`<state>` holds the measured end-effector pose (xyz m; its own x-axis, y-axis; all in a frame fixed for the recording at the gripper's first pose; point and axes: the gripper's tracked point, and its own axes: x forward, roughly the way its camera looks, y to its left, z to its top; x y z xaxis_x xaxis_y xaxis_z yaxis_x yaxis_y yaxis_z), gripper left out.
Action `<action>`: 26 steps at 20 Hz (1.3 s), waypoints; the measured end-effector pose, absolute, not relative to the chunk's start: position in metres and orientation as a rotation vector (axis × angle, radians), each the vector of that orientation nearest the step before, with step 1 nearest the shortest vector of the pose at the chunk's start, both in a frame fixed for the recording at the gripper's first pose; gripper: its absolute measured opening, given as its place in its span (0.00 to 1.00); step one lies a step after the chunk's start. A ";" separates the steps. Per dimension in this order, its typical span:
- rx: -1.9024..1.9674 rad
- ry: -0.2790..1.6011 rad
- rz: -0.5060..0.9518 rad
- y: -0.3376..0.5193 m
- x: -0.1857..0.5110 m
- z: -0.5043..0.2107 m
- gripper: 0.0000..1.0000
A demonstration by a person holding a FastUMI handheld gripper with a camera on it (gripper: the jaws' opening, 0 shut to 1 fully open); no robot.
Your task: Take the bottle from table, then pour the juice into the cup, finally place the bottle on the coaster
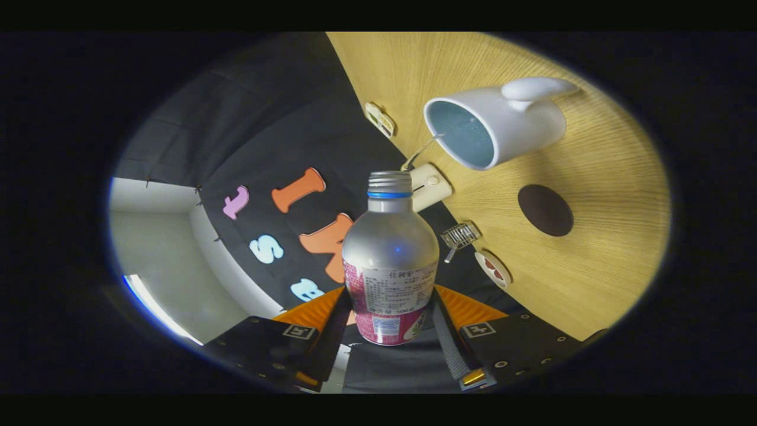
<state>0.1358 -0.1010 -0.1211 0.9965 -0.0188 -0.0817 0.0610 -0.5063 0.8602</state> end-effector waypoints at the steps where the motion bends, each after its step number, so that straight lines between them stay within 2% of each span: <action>1: 2.104 0.029 -0.097 -0.101 0.136 -0.120 0.74; 26: 2.233 -0.075 -0.055 -0.110 0.135 -0.095 0.74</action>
<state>0.1347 -0.1097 -0.0948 0.9972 -0.0737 -0.0133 -0.0349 -0.6148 0.7879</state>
